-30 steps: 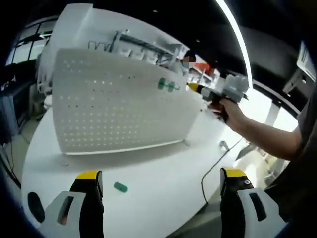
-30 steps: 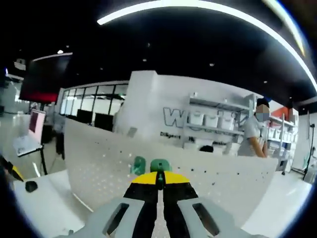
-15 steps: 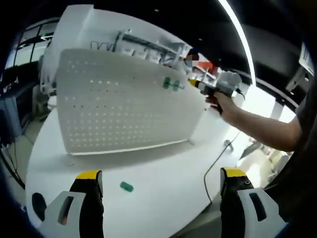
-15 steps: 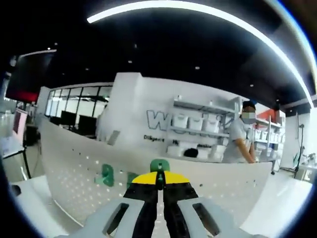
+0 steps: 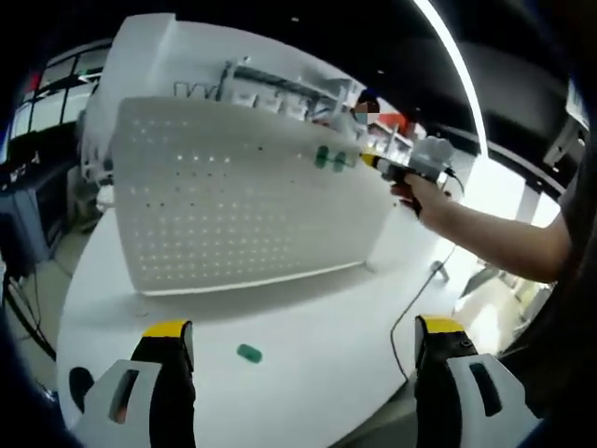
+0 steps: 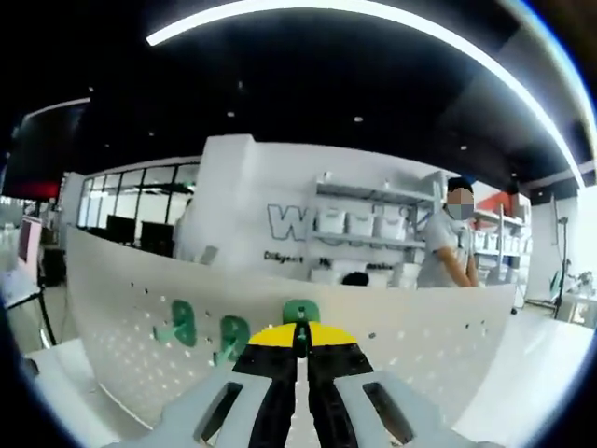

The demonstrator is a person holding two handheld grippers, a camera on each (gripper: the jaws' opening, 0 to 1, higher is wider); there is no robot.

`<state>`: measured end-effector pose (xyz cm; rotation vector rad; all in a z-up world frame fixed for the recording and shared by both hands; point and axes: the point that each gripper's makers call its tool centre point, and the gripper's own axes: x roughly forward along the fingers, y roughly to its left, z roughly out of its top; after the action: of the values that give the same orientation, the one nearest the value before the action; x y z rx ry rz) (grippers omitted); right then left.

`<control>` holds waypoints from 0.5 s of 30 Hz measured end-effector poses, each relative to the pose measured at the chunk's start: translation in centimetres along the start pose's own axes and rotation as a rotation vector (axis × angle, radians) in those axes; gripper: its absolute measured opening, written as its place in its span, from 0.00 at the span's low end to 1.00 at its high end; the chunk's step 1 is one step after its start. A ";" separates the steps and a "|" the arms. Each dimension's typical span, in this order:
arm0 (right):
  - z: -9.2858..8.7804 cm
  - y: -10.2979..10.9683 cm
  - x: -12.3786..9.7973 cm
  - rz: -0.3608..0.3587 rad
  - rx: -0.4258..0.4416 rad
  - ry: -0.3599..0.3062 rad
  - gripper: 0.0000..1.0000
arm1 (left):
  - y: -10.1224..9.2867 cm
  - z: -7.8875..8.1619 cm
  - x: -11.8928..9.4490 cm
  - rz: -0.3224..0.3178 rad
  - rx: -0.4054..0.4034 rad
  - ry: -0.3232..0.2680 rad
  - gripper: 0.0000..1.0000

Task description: Insert the hook assembly into the mounting plate slot until the hook locks in place.

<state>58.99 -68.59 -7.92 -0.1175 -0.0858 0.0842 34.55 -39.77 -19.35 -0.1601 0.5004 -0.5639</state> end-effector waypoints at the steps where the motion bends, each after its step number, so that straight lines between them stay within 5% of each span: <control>1: 0.0 0.0 0.0 0.001 0.003 -0.002 0.00 | 0.0 0.0 0.0 0.000 0.000 0.000 1.00; 15: -1.1 -0.1 0.1 -0.008 0.055 -0.052 0.00 | 0.0 -0.4 0.2 0.007 0.009 0.026 1.00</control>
<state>59.20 -68.76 -8.99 -0.0599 -0.1361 0.0813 34.54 -39.86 -19.79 -0.1428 0.5238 -0.5614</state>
